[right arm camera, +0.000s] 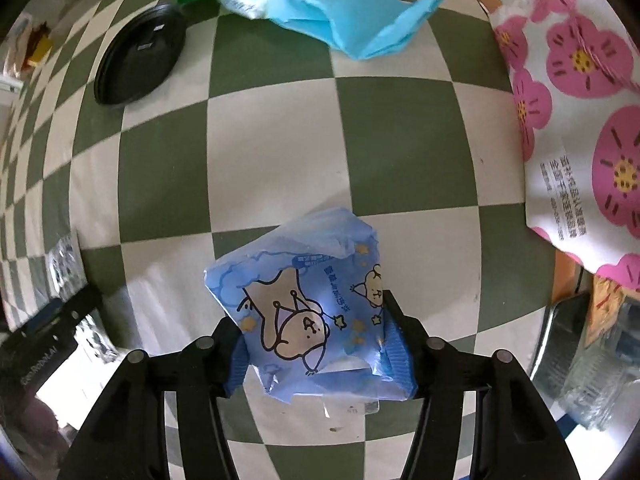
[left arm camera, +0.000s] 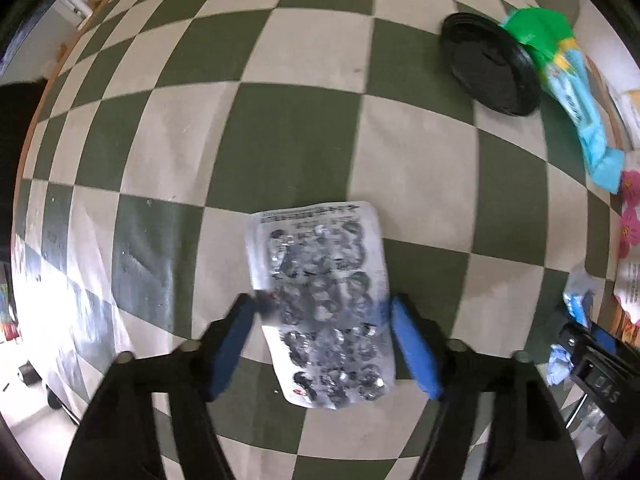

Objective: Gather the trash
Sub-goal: 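Grasp the silver blister pack with the left tool while the right tool grasps the blue snack bag, then carry both items over the white bin and open both tools to drop them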

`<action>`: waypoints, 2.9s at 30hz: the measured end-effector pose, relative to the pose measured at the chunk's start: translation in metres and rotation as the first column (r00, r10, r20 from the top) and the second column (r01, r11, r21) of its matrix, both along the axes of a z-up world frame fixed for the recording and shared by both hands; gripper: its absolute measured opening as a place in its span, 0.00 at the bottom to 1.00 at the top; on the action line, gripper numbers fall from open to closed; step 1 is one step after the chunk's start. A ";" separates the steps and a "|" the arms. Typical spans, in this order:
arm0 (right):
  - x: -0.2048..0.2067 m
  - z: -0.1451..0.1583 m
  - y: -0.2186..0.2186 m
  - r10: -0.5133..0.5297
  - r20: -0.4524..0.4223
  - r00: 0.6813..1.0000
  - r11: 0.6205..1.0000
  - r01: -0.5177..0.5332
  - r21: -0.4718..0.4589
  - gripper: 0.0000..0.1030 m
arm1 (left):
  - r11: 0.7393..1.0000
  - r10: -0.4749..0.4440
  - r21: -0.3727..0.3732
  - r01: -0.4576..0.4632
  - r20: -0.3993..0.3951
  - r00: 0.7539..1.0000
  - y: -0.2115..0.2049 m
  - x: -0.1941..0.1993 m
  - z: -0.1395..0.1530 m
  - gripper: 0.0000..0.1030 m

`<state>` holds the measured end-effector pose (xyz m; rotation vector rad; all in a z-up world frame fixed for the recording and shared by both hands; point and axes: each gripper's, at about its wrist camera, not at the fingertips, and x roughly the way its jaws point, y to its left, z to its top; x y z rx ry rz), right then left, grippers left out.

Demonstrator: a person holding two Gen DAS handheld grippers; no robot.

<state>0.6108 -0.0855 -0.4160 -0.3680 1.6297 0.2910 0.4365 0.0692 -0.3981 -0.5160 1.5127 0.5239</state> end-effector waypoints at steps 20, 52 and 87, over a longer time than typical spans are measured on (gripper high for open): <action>-0.039 0.054 -0.021 -0.048 0.068 0.997 0.986 0.037 0.163 0.23 | 0.992 -0.108 0.083 0.096 0.152 0.983 -0.052 -0.050 0.089 0.60; -0.475 0.115 -0.083 -0.305 -0.057 0.951 0.914 0.309 0.264 0.22 | 0.937 -0.292 -0.130 0.325 0.222 0.930 -0.064 -0.376 0.095 0.60; -0.468 -0.356 -0.074 -0.230 -0.285 0.930 0.904 0.313 0.293 0.84 | 0.979 -0.057 -0.197 0.049 -0.038 0.998 -0.020 -0.405 -0.319 0.98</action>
